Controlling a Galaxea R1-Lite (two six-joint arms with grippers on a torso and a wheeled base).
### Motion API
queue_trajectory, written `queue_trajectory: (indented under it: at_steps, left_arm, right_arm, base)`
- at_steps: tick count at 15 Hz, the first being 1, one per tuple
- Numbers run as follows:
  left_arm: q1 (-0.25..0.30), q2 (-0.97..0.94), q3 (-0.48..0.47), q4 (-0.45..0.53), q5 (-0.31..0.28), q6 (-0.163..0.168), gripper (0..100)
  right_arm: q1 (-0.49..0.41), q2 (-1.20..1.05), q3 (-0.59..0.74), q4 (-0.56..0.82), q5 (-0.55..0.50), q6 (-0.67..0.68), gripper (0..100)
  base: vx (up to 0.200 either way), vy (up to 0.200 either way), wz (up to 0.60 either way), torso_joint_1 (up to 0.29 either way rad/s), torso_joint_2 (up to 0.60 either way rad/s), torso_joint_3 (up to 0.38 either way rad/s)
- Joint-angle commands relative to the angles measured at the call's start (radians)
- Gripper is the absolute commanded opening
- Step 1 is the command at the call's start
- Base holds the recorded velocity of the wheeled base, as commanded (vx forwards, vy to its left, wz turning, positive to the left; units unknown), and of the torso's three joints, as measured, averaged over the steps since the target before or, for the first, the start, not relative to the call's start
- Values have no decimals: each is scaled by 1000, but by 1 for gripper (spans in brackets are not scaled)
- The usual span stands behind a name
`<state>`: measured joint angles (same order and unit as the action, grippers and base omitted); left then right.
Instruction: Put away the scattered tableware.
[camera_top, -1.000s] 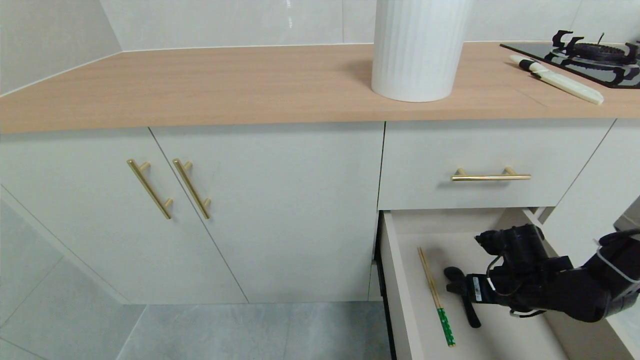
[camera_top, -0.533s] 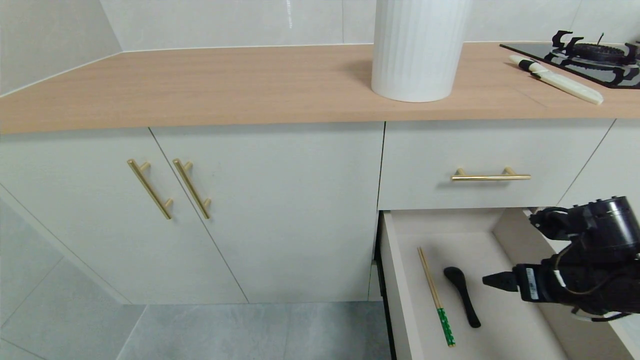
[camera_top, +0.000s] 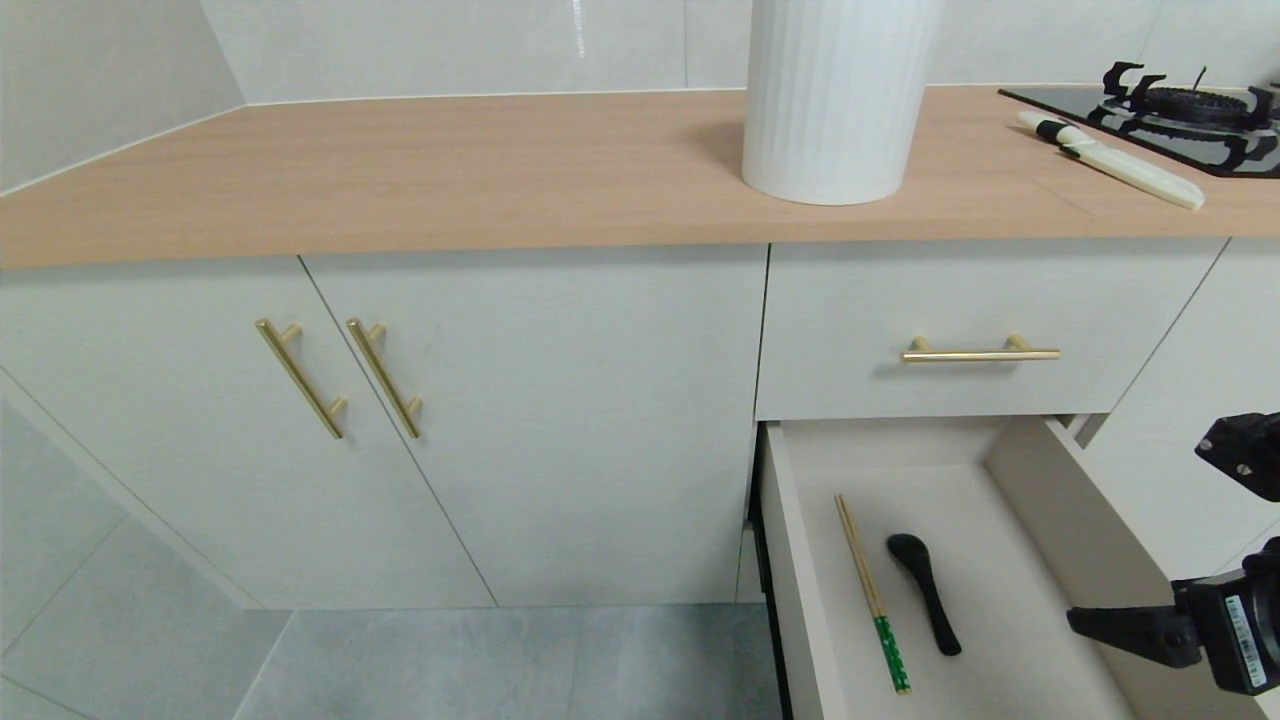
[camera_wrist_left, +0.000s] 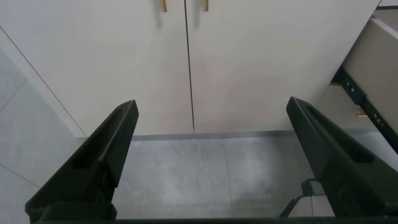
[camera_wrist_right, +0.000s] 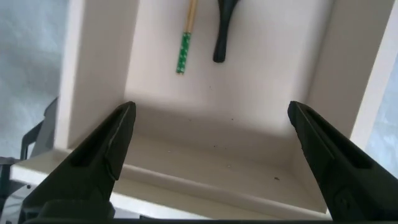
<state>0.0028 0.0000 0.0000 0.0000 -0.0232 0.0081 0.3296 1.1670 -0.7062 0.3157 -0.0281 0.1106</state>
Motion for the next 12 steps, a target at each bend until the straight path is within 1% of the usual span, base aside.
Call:
queue_trajectory:
  at_steps: [1,5,9,12]
  left_arm:
    - [0,0,0,0,0,-2,100]
    - [0,0,-2,0,0,-3,100]
    - [0,0,-2,0,0,-2,100]
    - [0,0,-2,0,0,-2,100]
  right_arm:
    - [8,-30,-1,11,0,0,100]
    - [25,-44,7,20,0,-3,100]
    - [77,-15,5,117,0,-16,100]
    - [97,106,10,158,4,-14,100]
  base:
    - [-200,0,0,2,2,-2]
    - [-200,0,0,2,4,5]
    - [-200,0,0,0,2,4]
    - [0,0,0,0,0,0]
